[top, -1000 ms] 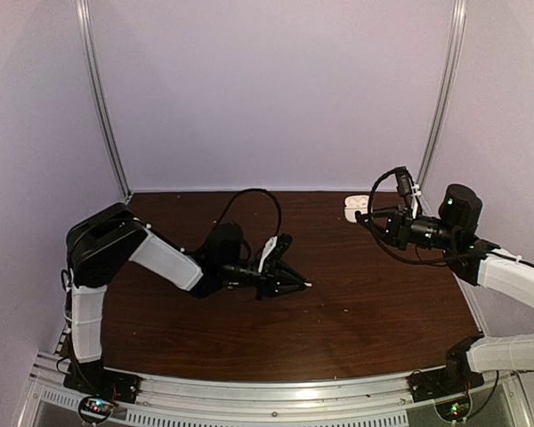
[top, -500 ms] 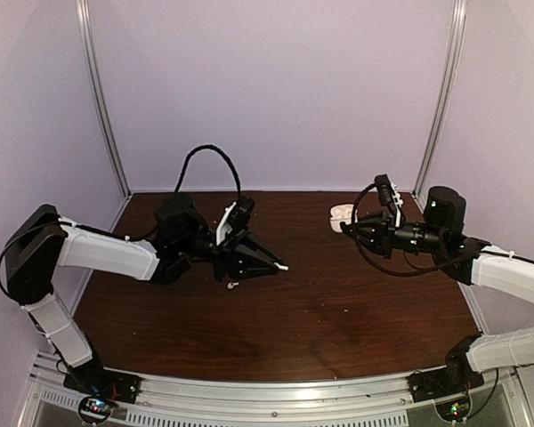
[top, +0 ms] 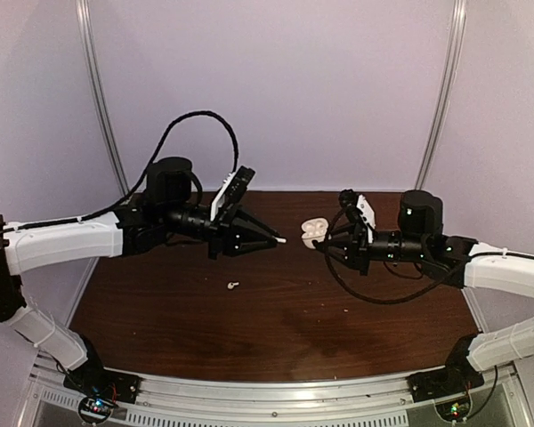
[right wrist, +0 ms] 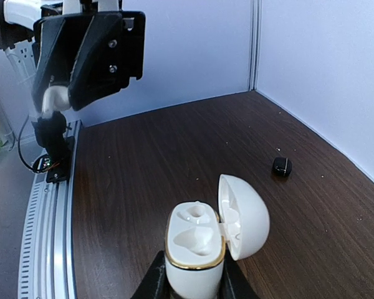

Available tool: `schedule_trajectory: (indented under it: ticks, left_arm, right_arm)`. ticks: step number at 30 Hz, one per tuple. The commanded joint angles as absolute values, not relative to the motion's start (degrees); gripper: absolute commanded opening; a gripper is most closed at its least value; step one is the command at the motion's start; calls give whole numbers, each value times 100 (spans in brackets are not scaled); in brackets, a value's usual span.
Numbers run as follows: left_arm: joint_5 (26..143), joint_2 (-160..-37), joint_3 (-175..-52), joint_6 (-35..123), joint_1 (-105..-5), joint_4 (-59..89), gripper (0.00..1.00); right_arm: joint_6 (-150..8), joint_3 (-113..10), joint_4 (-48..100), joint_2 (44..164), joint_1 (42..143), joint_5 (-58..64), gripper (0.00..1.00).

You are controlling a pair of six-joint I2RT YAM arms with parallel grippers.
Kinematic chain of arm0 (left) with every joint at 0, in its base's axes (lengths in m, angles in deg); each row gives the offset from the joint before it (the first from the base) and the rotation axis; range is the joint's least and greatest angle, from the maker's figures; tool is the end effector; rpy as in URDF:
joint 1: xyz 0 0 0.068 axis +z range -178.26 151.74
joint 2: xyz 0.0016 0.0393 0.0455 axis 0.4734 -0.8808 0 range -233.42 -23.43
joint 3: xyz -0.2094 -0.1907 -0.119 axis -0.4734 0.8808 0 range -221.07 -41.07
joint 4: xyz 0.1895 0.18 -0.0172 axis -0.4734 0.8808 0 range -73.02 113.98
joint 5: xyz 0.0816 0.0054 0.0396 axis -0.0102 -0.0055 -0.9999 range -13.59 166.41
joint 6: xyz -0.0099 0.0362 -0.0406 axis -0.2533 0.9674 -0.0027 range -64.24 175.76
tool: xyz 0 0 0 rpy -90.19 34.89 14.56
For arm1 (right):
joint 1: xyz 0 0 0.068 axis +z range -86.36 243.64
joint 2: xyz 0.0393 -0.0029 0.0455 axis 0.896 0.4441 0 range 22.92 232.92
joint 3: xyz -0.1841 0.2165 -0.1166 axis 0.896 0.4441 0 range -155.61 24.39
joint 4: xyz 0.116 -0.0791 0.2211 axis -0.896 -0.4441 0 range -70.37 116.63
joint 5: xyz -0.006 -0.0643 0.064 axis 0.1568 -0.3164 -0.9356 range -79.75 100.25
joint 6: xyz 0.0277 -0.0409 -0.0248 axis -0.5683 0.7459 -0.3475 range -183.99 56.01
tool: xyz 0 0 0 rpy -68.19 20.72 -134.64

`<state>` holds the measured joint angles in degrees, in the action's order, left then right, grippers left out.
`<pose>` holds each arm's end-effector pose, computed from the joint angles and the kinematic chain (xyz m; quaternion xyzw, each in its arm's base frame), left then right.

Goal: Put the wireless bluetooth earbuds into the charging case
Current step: Insert the right earbud into the right side groove of the charging case.

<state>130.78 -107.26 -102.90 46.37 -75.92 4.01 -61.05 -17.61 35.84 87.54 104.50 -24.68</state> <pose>0.2014 -0.2665 0.3598 0.5020 0.5420 -0.5811 0.3415 0.1700 0.1755 0.3206 -0.4518 0.6253 0.4148 0.4825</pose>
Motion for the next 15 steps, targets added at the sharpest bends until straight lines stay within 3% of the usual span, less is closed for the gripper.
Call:
schedule_trajectory:
  ticks: [1,15]
  left_arm:
    - [12177,-10603,-10807,5450,-7614,2207,10]
    - [11366,-10620,-11240,6229,-7874,3449,10]
  right_arm:
    - [-5389,-1706,3770,8815,10802,-1806,0]
    - [-4272,-1402,4727,9148,11679,-1118,0]
